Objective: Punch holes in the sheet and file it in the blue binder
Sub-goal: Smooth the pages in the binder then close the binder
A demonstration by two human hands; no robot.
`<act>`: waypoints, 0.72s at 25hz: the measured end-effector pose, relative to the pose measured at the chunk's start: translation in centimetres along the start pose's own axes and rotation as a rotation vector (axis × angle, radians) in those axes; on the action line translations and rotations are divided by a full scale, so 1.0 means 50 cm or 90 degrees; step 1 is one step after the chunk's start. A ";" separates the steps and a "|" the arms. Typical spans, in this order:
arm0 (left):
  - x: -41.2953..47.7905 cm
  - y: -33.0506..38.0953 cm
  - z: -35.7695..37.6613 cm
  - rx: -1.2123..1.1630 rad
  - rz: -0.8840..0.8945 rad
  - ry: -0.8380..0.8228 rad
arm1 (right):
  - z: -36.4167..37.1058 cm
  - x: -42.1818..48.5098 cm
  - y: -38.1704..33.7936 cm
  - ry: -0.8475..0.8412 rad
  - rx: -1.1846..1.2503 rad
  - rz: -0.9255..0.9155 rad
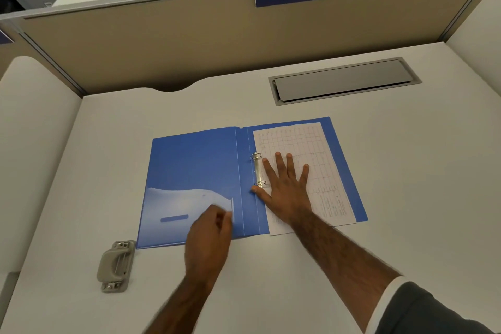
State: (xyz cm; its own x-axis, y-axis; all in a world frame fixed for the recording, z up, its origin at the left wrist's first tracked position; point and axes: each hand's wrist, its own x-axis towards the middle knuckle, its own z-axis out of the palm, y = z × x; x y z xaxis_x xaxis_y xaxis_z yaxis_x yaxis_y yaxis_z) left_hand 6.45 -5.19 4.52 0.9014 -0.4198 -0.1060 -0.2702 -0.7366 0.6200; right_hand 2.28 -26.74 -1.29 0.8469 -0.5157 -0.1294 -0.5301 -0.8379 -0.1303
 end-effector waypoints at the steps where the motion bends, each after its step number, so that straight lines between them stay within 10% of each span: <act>1: 0.022 0.016 0.014 0.004 0.067 -0.044 | -0.004 -0.001 0.003 0.001 0.001 -0.004; 6: 0.099 0.026 0.092 0.219 0.316 -0.223 | -0.018 -0.027 0.035 0.034 0.019 -0.078; 18: 0.084 -0.004 0.132 0.307 0.325 -0.228 | 0.026 -0.104 0.040 0.027 -0.045 -0.051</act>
State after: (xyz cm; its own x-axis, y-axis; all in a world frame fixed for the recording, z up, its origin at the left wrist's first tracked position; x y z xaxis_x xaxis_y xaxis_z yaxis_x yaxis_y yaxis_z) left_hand 8.06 -10.33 -1.18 0.4852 -0.8527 -0.1936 -0.8117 -0.5216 0.2628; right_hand -3.26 -25.50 -2.13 0.8882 -0.4523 -0.0800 -0.4577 -0.8864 -0.0691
